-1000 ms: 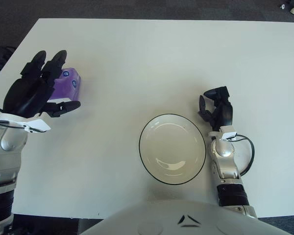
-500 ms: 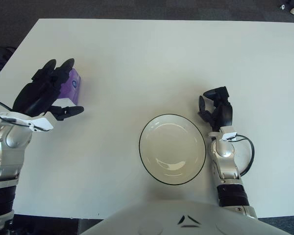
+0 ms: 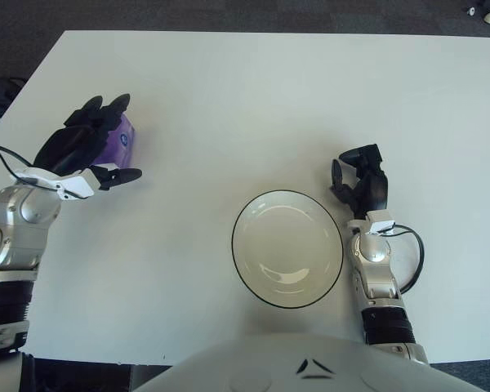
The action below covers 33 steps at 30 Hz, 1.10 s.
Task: Put the tissue paper into the plate.
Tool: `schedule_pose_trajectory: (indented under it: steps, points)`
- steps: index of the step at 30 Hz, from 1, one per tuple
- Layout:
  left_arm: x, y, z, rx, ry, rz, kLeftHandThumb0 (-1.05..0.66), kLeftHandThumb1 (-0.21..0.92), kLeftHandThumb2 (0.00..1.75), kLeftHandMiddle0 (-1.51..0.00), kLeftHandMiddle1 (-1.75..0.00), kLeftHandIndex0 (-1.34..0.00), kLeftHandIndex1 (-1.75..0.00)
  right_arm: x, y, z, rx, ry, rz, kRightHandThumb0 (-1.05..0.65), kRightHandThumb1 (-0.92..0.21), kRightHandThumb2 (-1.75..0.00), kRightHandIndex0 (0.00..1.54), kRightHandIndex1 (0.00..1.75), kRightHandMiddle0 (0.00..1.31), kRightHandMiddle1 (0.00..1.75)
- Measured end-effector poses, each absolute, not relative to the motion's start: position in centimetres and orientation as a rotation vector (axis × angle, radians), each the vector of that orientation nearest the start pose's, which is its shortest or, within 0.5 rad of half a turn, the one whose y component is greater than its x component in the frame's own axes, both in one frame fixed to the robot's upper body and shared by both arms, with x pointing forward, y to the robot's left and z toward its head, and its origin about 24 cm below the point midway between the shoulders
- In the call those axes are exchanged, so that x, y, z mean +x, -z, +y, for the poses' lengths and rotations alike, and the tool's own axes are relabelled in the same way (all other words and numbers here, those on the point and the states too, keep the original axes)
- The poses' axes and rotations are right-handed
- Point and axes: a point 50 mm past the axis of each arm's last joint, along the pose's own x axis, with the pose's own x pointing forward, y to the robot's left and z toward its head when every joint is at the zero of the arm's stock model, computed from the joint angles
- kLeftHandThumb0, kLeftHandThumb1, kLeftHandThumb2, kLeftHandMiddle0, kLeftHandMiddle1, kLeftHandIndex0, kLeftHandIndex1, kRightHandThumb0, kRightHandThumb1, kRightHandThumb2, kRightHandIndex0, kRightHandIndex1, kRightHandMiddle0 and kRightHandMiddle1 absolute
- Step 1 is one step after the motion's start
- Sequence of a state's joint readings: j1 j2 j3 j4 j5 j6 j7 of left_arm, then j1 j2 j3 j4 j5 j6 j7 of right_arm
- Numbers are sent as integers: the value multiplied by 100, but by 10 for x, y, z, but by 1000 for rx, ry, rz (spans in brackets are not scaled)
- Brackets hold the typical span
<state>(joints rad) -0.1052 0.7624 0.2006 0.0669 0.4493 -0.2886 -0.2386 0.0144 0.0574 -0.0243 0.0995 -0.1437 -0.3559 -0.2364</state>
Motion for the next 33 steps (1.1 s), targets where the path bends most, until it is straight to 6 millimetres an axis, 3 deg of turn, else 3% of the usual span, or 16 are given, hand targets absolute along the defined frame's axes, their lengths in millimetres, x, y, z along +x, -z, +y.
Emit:
schedule_pose_trajectory:
  steps: [25,33]
  points:
    - [286,-136,304,1246,147,-147,-104,50,72,0,0,0,0,244,-49,-153,-56,238,-250,-37,-76,-75,56,136,28,175]
    - [291,-128,307,1221,174,-77,-98,44,81,0,0,0,0,244,-49,-153,-55,239,-252,-37,-74,-78,57,136,29,175]
